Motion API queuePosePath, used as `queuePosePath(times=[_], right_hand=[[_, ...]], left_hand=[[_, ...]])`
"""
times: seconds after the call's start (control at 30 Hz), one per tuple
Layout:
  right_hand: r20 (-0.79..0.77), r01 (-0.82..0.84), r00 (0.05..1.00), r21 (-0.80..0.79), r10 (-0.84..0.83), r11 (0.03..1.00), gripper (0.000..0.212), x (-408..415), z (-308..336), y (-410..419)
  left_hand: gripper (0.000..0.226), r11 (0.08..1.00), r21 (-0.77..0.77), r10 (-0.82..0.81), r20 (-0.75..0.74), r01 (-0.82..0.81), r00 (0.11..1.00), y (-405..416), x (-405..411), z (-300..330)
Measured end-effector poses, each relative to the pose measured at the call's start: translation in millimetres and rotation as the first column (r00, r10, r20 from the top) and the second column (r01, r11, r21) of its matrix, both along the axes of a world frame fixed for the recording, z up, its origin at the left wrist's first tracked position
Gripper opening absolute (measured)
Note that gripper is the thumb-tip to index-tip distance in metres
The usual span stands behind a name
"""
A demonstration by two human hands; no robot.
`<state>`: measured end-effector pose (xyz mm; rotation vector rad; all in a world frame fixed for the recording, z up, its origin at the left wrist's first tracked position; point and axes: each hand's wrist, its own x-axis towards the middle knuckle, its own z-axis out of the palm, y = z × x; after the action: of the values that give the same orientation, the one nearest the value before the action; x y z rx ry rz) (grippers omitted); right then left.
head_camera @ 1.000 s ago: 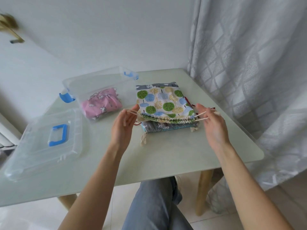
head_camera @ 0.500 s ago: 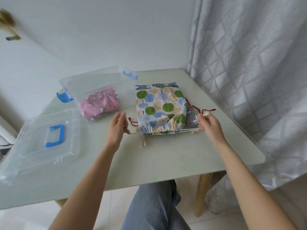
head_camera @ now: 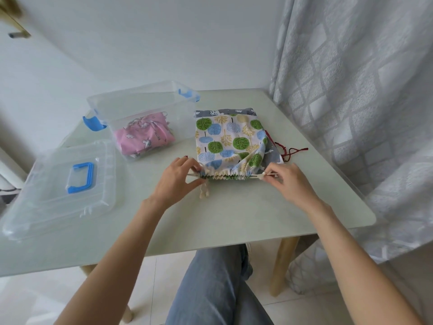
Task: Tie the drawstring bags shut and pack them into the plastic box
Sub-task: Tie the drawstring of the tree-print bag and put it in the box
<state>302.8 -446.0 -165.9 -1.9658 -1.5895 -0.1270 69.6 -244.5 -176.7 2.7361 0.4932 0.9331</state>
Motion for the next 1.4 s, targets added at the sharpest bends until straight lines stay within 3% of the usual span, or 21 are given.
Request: queuePosePath(times=[0.13, 0.23, 0.37, 0.47, 0.63, 0.77, 0.87, 0.93, 1.0, 1.13, 1.23, 1.3, 1.4], right_hand=[[-0.053, 0.064, 0.997, 0.037, -0.062, 0.997, 0.013, 15.6, 0.1, -8.0], [-0.066, 0.141, 0.988, 0.039, -0.138, 0.989, 0.014, 28.1, -1.2, -16.9], [-0.090, 0.216, 0.973, 0.032, -0.212, 0.976, 0.014, 36.3, -1.3, -25.2], [-0.036, 0.227, 0.973, 0.038, -0.226, 0.973, 0.012, 36.8, -2.6, -26.7], [0.021, 0.289, 0.957, 0.024, -0.289, 0.957, 0.017, 32.8, -6.9, -27.0], [-0.206, 0.314, 0.929, -0.005, -0.308, 0.950, 0.020, 27.3, 7.3, -26.8], [-0.313, 0.222, 0.929, 0.046, -0.197, 0.974, 0.031, 19.3, 30.0, -17.5], [-0.364, 0.119, 0.927, 0.059, -0.089, 0.991, 0.024, 11.9, 46.2, -3.5], [-0.428, 0.044, 0.904, 0.071, -0.010, 0.997, 0.018, 4.0, 58.5, 16.2], [-0.439, -0.035, 0.899, -0.095, -0.010, 0.995, 0.002, -8.1, 69.0, 63.8], [-0.508, -0.088, 0.861, -0.207, -0.030, 0.974, 0.017, -13.5, 61.3, 92.9], [-0.550, -0.087, 0.835, -0.166, -0.019, 0.982, 0.018, -18.2, 57.7, 107.4], [-0.617, -0.066, 0.787, -0.040, 0.028, 0.997, 0.013, -28.8, 54.7, 121.9]], left_hand=[[0.013, 1.000, -0.012, -0.003, 0.056, 0.004, 0.998, 6.9, -7.7, 3.0], [0.005, 0.978, -0.209, 0.046, 0.124, -0.019, 0.991, 13.2, -14.3, 4.3], [0.007, 0.803, -0.592, 0.129, 0.061, -0.068, 0.990, 13.7, -16.5, 5.9], [0.014, 0.678, -0.731, 0.191, 0.077, -0.075, 0.979, 15.0, -15.8, 2.1], [0.022, 0.679, -0.724, 0.261, 0.083, -0.121, 0.962, 8.7, -11.1, -4.2], [0.012, 0.748, -0.653, 0.200, 0.056, -0.115, 0.978, 2.2, -12.7, 0.5], [0.032, 0.675, -0.738, 0.129, 0.084, -0.025, 0.988, 4.6, -17.1, 10.1], [0.033, 0.609, -0.791, 0.136, 0.180, 0.061, 0.974, 5.2, -15.6, 19.4], [0.031, 0.610, -0.783, 0.154, 0.266, 0.120, 0.951, 7.4, -12.0, 29.0], [0.022, 0.649, -0.750, 0.169, 0.302, 0.125, 0.938, 16.8, 0.7, 45.4], [0.023, 0.653, -0.753, 0.133, 0.221, 0.083, 0.966, 22.3, 16.9, 53.3], [0.030, 0.686, -0.726, 0.099, 0.152, 0.043, 0.983, 26.6, 30.0, 56.9], [0.027, 0.675, -0.734, 0.082, 0.172, 0.072, 0.982, 30.4, 48.5, 64.1]])
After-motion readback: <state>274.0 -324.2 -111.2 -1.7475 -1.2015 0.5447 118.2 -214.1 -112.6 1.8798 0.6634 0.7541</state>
